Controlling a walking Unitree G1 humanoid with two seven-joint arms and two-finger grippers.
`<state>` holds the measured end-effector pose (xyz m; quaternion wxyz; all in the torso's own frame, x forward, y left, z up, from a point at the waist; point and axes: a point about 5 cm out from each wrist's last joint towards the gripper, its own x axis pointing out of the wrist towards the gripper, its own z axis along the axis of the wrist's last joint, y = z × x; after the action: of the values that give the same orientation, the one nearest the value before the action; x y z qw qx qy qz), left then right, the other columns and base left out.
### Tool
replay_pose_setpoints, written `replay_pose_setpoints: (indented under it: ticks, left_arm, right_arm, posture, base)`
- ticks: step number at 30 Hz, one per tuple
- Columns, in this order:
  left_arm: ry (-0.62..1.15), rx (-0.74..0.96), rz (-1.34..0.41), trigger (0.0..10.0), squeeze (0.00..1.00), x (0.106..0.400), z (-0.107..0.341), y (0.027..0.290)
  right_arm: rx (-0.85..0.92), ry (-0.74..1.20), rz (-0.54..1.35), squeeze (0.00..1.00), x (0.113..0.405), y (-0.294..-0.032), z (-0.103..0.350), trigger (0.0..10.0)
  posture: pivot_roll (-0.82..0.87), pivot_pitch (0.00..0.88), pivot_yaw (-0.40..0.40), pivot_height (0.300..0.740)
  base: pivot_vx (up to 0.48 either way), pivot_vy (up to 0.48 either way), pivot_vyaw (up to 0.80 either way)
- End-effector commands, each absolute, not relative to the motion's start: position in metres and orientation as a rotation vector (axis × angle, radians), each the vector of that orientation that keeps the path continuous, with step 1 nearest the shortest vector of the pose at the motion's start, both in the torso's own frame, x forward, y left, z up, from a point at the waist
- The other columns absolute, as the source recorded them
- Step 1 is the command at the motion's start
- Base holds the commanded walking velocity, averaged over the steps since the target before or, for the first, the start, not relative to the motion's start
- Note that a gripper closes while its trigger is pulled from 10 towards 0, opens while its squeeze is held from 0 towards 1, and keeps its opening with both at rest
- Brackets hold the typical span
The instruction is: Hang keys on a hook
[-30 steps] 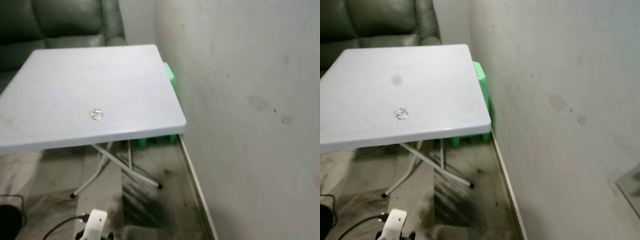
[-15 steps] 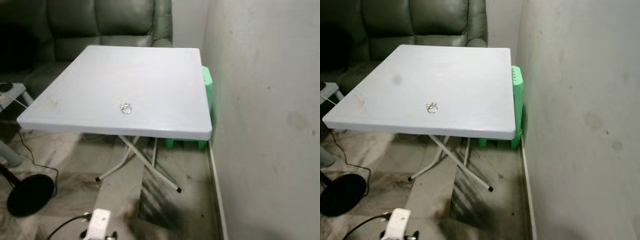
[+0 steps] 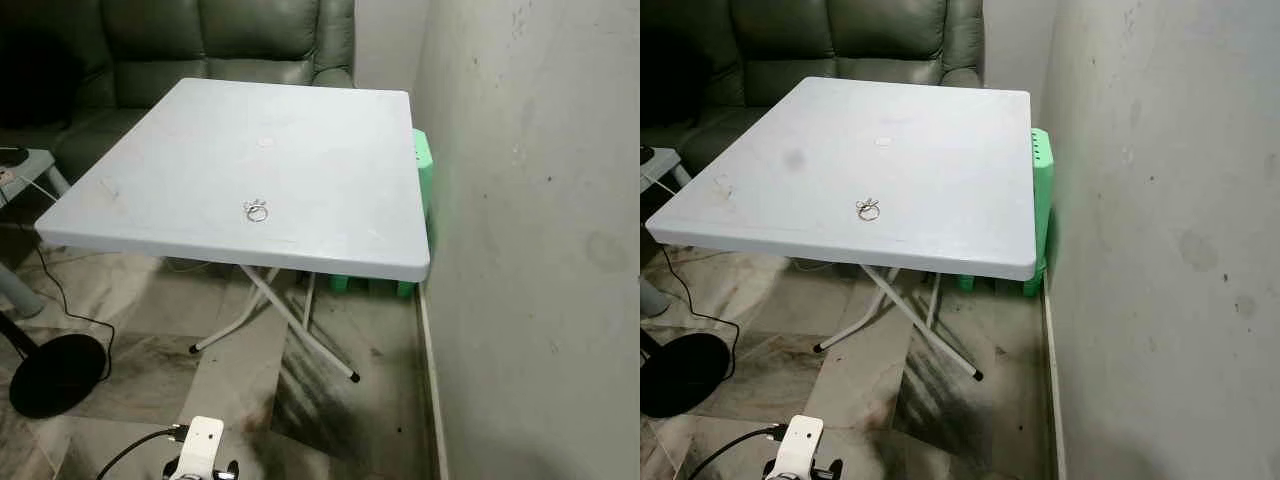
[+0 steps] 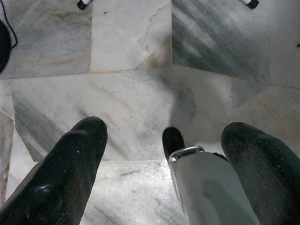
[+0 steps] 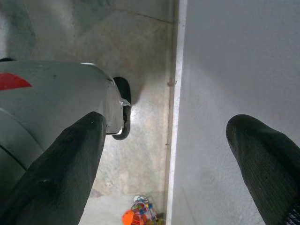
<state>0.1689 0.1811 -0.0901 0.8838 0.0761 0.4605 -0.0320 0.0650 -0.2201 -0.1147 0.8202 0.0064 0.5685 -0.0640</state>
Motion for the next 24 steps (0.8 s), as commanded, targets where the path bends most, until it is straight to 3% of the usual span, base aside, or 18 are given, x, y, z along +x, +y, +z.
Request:
replay_pose_setpoints:
  ticks: [1, 24]
  left_arm:
    - [0.963, 0.155, -0.054, 10.0, 0.00, 0.168, -0.090, 0.186]
    - [0.976, 0.141, -0.039, 10.0, 0.00, 0.163, -0.092, 0.186]
  right_arm:
    - [0.041, 1.220, -0.127, 0.00, 0.063, -0.214, -0.116, 10.0]
    - [0.062, 1.225, -0.109, 0.00, 0.076, -0.190, -0.119, 10.0]
  posture:
    - [-0.07, 0.000, 0.014, 0.740]
    - [-0.06, 0.000, 0.010, 0.740]
  base:
    - [0.000, 0.450, 0.00]
    - [0.000, 0.441, 0.00]
